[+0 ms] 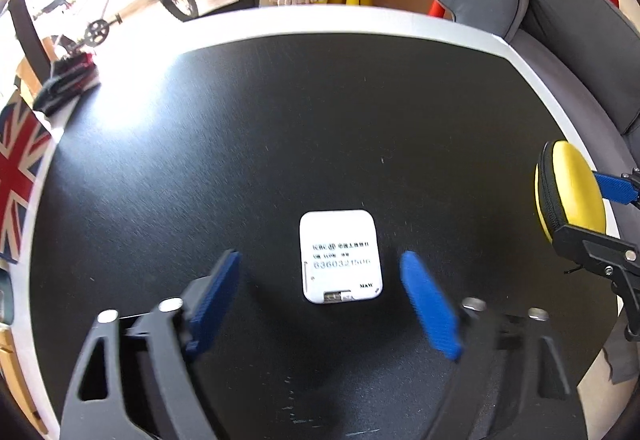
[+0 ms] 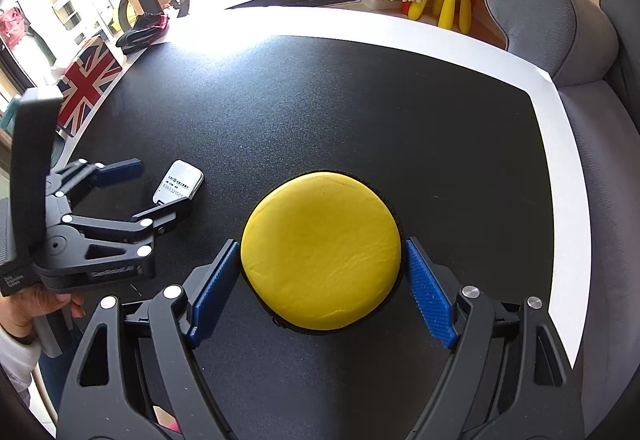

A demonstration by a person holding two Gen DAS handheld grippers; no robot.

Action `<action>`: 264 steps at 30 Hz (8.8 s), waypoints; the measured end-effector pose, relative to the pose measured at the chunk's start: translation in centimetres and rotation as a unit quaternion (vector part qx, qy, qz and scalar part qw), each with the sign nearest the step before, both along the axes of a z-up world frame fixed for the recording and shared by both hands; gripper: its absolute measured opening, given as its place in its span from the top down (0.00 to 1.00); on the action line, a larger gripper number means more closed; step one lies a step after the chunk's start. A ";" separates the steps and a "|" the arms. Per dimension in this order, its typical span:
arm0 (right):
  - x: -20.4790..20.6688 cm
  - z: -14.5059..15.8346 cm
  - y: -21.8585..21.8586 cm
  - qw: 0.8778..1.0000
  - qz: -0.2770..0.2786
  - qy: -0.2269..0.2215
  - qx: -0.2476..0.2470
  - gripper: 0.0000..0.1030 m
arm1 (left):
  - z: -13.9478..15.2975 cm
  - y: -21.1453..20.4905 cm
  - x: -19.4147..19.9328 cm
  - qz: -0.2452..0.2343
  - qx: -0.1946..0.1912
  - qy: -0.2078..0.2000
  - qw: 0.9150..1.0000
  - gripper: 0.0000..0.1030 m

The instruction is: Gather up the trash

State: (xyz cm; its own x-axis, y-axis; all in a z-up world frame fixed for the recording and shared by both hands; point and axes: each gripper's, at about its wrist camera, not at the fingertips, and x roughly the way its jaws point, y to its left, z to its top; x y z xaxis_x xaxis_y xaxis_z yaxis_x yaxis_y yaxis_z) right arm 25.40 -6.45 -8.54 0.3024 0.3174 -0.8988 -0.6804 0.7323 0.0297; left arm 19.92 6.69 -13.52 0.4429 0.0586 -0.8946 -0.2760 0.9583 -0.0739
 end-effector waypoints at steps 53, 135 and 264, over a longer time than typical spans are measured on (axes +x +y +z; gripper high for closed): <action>-17.7 4.6 -8.0 0.992 0.068 -0.067 0.078 0.22 | 8.3 -6.4 -18.2 -0.103 0.005 -0.115 0.988 0.63; -21.8 0.9 -12.6 0.996 0.042 -0.008 0.082 0.10 | 4.7 -8.7 -21.6 -0.099 -0.045 -0.089 0.990 0.07; -16.1 10.8 -8.4 0.984 0.029 -0.111 0.135 0.06 | 12.9 -4.2 -16.7 -0.062 0.016 -0.168 0.984 0.06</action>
State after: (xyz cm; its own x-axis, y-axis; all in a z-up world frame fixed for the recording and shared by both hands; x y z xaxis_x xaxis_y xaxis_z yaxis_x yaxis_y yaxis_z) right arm 9.29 -14.83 2.25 0.4566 0.5586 -0.6924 -0.7329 0.6774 0.0633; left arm 3.20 2.46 -0.66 0.7195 0.0108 -0.6944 -0.1223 0.9862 -0.1113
